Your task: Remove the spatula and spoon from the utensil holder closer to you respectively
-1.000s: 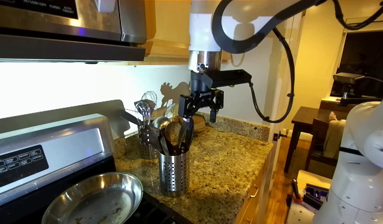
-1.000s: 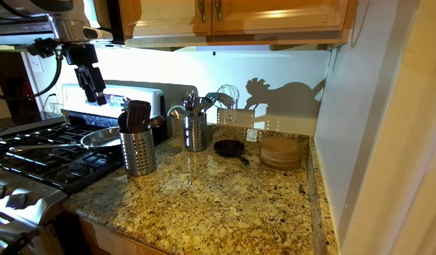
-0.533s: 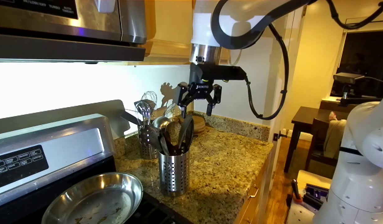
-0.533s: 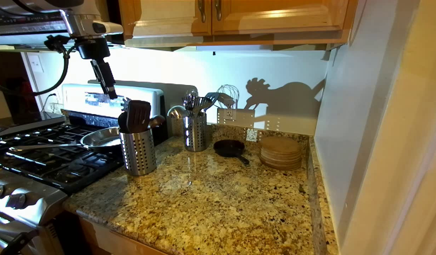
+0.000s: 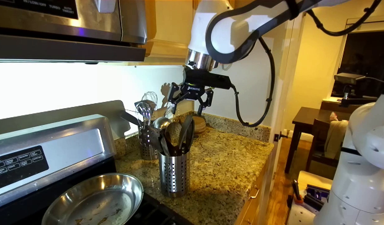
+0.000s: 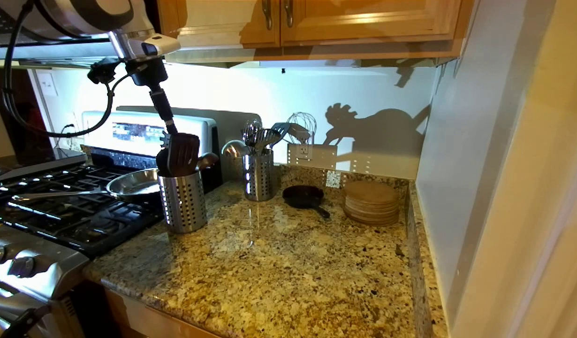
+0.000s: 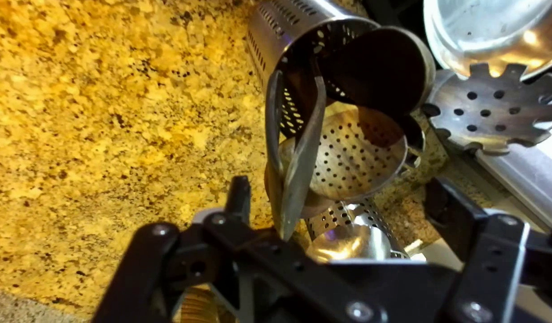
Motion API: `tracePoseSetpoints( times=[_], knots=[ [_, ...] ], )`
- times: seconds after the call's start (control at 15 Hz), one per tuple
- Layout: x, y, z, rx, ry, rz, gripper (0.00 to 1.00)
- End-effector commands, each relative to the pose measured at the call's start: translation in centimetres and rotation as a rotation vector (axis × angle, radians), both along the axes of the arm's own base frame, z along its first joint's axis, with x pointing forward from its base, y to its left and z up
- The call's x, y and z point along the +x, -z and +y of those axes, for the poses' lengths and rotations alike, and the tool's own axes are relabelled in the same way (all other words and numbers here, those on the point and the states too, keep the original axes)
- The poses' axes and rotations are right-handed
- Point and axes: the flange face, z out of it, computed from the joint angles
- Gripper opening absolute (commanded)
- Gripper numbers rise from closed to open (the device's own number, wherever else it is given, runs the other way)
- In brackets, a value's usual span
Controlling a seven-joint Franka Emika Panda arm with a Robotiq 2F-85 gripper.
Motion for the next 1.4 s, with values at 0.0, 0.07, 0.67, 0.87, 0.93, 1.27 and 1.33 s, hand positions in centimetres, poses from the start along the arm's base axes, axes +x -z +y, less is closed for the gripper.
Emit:
tracePoseSetpoints(
  times=[0.0, 0.07, 0.67, 0.87, 0.93, 1.27, 1.33],
  knots=[
    [1.8, 0.5, -0.8, -0.004, 0.059, -0.069, 1.00],
    [2.1, 0.7, -0.9, -0.007, 0.065, -0.080, 1.00],
    [3.5, 1.1, -0.5, 0.032, 0.063, -0.138, 1.00],
    [3.6, 0.7, 0.1, 0.042, 0.045, -0.162, 1.00],
    [3.6, 0.7, 0.3, 0.045, 0.039, -0.169, 1.00],
    [3.7, 1.3, 2.8, 0.078, -0.015, -0.160, 1.00],
    [3.7, 1.7, 3.2, 0.089, -0.023, -0.150, 1.00]
  ],
)
